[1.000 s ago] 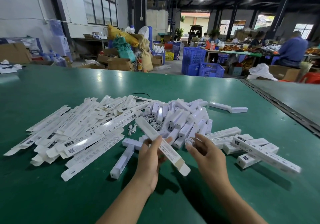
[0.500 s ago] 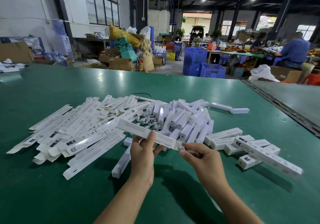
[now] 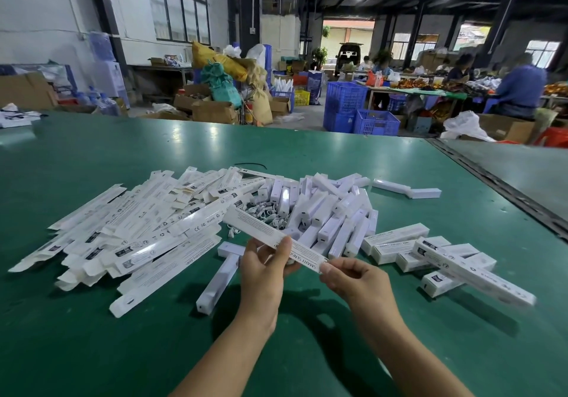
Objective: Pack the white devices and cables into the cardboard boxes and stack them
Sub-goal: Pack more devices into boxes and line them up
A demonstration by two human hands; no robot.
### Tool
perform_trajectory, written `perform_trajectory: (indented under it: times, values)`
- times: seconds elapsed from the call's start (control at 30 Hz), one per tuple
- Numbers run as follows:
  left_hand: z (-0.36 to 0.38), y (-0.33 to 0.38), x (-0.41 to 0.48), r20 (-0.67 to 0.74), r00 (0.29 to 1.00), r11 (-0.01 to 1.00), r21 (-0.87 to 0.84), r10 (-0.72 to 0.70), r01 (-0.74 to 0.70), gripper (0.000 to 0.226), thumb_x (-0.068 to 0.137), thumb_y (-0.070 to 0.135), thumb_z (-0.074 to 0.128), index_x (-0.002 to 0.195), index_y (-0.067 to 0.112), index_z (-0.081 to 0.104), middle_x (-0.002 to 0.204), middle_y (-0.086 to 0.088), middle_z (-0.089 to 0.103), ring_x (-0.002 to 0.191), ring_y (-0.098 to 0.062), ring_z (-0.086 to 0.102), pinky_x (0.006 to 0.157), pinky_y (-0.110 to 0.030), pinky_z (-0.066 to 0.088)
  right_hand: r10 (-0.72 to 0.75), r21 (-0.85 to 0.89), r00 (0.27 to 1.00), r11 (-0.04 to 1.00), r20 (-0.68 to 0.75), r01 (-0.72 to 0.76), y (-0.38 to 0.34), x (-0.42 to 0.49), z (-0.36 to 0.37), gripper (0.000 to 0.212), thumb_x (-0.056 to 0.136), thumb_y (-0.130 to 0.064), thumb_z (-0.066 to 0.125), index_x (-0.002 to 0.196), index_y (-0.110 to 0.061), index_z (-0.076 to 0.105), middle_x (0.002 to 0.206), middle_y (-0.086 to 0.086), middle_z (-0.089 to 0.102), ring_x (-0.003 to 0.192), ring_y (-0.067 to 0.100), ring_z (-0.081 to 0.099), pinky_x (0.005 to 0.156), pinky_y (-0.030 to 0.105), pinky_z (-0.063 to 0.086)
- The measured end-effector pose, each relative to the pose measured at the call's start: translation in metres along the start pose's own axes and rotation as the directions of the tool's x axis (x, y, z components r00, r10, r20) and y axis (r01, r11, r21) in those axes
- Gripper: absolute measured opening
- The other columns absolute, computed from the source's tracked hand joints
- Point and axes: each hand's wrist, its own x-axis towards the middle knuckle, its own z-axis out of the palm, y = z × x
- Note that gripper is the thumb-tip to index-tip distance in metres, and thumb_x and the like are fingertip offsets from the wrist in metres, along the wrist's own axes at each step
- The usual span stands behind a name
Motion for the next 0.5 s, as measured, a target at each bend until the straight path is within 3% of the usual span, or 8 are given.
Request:
perform_trajectory:
  times: [0.07, 0.13, 0.23, 0.33, 0.5]
  values:
    - [-0.0006, 0.0025, 0.0002, -0.021, 1.0, 1.0, -0.001, -0.001, 0.001, 0.022, 0.095, 0.015, 0.063, 0.116, 0.009, 0.056, 0.104, -0.006, 0.076, 0.099, -0.019, 0.073, 0.077, -0.031, 0.061, 0.019, -0.002, 0.999, 1.0, 0.039, -0.019, 0.0002, -0.0004, 0.0007, 0.008, 0.08, -0.007, 0.077, 0.078, -0.015, 0.078, 0.082, 0.012, 0.075, 0.075, 0.016, 0.067, 0.079, 0.029, 0.055]
    - [-0.0015, 0.0055, 0.0014, -0.052, 0.998, 0.999, -0.041, -0.023, 0.021, 0.023, 0.095, 0.015, 0.063, 0.116, 0.008, 0.057, 0.104, -0.009, 0.076, 0.097, -0.022, 0.074, 0.076, -0.031, 0.061, 0.023, 0.027, 0.999, 0.999, 0.046, -0.025, -0.0002, 0.0003, 0.0008, 0.008, 0.082, -0.001, 0.073, 0.083, -0.009, 0.075, 0.084, 0.014, 0.075, 0.08, 0.019, 0.07, 0.08, 0.028, 0.058]
    - [-0.0006, 0.0082, 0.0007, -0.042, 0.998, 0.996, -0.075, -0.051, 0.047, 0.021, 0.096, 0.015, 0.062, 0.116, 0.008, 0.056, 0.104, -0.01, 0.076, 0.097, -0.024, 0.074, 0.074, -0.03, 0.061, 0.011, 0.059, 1.0, 0.998, 0.025, -0.012, -0.0025, 0.0011, 0.0007, 0.014, 0.081, 0.002, 0.073, 0.093, -0.003, 0.069, 0.08, 0.015, 0.074, 0.076, 0.02, 0.071, 0.071, 0.023, 0.058]
    - [0.0008, 0.0078, -0.0005, -0.034, 0.997, 0.993, -0.096, -0.066, 0.063, 0.021, 0.093, 0.016, 0.064, 0.113, 0.01, 0.058, 0.102, -0.009, 0.076, 0.097, -0.023, 0.073, 0.072, -0.028, 0.06, -0.027, -0.006, 1.0, 1.0, 0.001, 0.027, -0.0037, 0.0009, -0.0006, 0.016, 0.077, 0.0, 0.077, 0.091, -0.005, 0.07, 0.079, 0.014, 0.074, 0.071, 0.018, 0.07, 0.066, 0.02, 0.056]
    - [-0.0007, 0.0092, 0.0, 0.039, 0.984, 0.968, -0.178, -0.173, 0.177, 0.039, 0.08, 0.029, 0.068, 0.111, 0.006, 0.059, 0.105, -0.015, 0.075, 0.096, -0.029, 0.074, 0.074, -0.031, 0.061, -0.111, -0.123, 0.994, 0.987, -0.02, 0.107, -0.0044, 0.0029, -0.0028, 0.017, 0.073, -0.004, 0.083, 0.086, -0.007, 0.072, 0.074, 0.004, 0.073, 0.066, 0.01, 0.066, 0.063, 0.018, 0.053]
